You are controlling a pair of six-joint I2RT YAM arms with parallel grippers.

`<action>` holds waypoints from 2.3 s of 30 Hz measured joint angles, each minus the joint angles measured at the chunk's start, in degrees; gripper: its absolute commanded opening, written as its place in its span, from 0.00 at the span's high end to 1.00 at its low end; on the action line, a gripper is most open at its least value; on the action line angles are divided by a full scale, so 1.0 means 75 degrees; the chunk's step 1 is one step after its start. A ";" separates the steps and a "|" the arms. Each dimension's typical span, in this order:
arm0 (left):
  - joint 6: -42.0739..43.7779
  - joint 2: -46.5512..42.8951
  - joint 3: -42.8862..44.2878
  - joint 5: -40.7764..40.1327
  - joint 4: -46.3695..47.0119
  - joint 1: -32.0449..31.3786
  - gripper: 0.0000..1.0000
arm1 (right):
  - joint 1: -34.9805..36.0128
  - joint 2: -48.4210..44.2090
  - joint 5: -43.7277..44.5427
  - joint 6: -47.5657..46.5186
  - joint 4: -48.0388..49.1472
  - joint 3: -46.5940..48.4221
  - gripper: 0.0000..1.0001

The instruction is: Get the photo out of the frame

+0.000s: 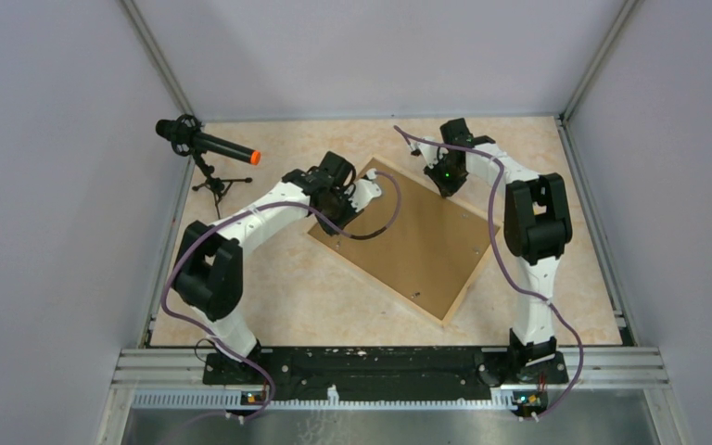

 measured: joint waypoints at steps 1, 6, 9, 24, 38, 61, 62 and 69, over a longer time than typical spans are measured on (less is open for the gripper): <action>0.0006 0.0000 0.0000 0.0032 0.0017 0.0000 1.00 | 0.0000 0.0000 0.0000 0.0000 0.0000 0.0000 0.93; 0.0029 0.0140 0.0265 0.0312 -0.0041 0.0006 1.00 | 0.0000 0.0003 -0.0003 0.0000 -0.0009 0.0012 0.93; 0.0041 0.0379 0.0836 0.0242 -0.0108 0.0009 1.00 | 0.0003 0.0015 -0.0012 0.0012 -0.0038 0.0041 0.92; 0.0460 0.1364 0.1982 -0.0755 -0.0128 0.0583 1.00 | -0.0035 0.0061 -0.0140 0.0256 -0.0093 0.0117 0.88; 0.0638 0.1603 0.2005 -0.0895 0.0023 0.0647 1.00 | -0.0050 0.0096 -0.0224 0.0423 -0.0128 0.0172 0.87; 0.1422 0.1387 0.1536 -0.0854 0.0259 0.0714 1.00 | -0.0050 0.0192 -0.0239 0.0475 -0.0274 0.0323 0.88; 0.1445 0.1346 0.1486 -0.0857 0.0265 0.0714 1.00 | -0.0050 0.0195 -0.0239 0.0475 -0.0286 0.0335 0.88; 0.1580 0.1207 0.1323 -0.0813 0.0201 0.0729 1.00 | -0.0052 0.0221 -0.0239 0.0484 -0.0326 0.0376 0.88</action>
